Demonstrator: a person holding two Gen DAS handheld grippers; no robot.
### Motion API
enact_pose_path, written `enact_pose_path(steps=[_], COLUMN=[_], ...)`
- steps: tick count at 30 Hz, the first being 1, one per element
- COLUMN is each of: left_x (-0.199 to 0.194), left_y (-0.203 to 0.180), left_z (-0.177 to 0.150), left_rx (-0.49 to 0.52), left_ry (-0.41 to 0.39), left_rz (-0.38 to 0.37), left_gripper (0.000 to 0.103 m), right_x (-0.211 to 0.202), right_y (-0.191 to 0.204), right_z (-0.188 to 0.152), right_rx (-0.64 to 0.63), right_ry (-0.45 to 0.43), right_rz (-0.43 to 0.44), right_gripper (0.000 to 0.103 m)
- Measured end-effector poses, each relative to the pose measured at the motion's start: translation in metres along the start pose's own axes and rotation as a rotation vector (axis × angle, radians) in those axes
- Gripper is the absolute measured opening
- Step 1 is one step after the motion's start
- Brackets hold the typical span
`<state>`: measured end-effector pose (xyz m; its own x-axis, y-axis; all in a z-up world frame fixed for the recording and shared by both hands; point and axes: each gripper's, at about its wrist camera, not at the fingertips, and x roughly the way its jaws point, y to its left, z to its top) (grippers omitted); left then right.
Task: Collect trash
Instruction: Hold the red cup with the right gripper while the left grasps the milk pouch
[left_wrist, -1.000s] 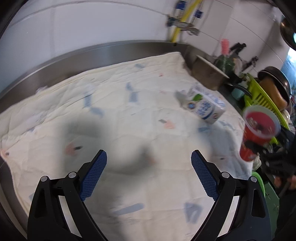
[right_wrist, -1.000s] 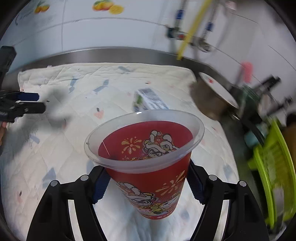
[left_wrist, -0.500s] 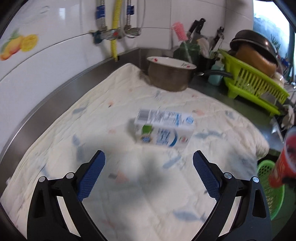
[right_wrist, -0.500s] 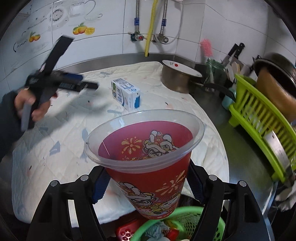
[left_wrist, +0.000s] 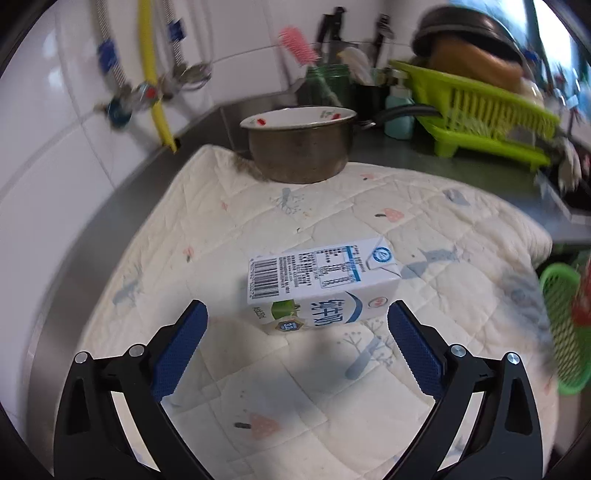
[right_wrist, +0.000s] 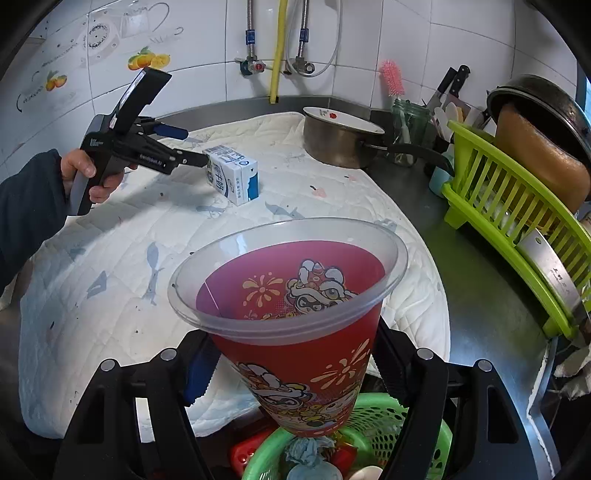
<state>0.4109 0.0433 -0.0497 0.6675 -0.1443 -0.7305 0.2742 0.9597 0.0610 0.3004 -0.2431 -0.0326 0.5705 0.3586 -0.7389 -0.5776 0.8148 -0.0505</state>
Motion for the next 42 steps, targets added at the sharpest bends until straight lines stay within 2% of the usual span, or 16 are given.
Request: enact_pose_path(steps=[3,6,9,11,13,18,22,30,34,38,42], left_x=[0.003,0.008,0.013,0.011,0.009,0.020,0.045,0.071,0.058,0.046,0.028], left_y=[0.006,-0.003,-0.010,-0.015,-0.011,0.019,0.032,0.024,0.028,0.027,0.024], left_z=[-0.008,-0.010,-0.009,-0.002,0.006,0.031,0.040,0.034,0.022,0.006,-0.007], left_rx=[-0.113,-0.126,-0.151,-0.113,-0.126,-0.281,-0.377,-0.357,-0.389,-0.369,-0.370], left_ry=[-0.020,-0.037,-0.020,-0.031,-0.036,-0.034,0.024,0.121,0.130,0.160,0.155], left_rz=[-0.099,-0.065,-0.092,-0.043,-0.039,0.058,0.064,0.091,0.059,0.095,0.069], left_gripper=[0.098,0.098,0.098,0.098,0.098,0.098,0.098,0.098,0.098,0.098,0.098], right_x=[0.003,0.005,0.004,0.003,0.001,0.008,0.011,0.004,-0.004,-0.013,-0.023], right_y=[0.001,0.002,0.004,0.004,0.004,0.000,0.001,-0.001,-0.002,0.002,0.007], right_z=[0.000,-0.001,-0.001,0.000,0.000,-0.006,-0.011,-0.018,-0.021,-0.022,-0.023], right_rx=[0.007,0.013,-0.005,-0.012,-0.010,0.001,0.009,0.014,0.021,0.020,0.016], right_ry=[-0.004,-0.006,-0.006,-0.008,-0.013,0.004,0.018,0.020,0.010,-0.002,-0.016], right_rz=[0.007,0.020,0.022,0.024,0.023,0.028,0.031,0.022,0.023,0.026,0.030], right_gripper=[0.071,0.071,0.071,0.071,0.071,0.071,0.071,0.071,0.071,0.071,0.071])
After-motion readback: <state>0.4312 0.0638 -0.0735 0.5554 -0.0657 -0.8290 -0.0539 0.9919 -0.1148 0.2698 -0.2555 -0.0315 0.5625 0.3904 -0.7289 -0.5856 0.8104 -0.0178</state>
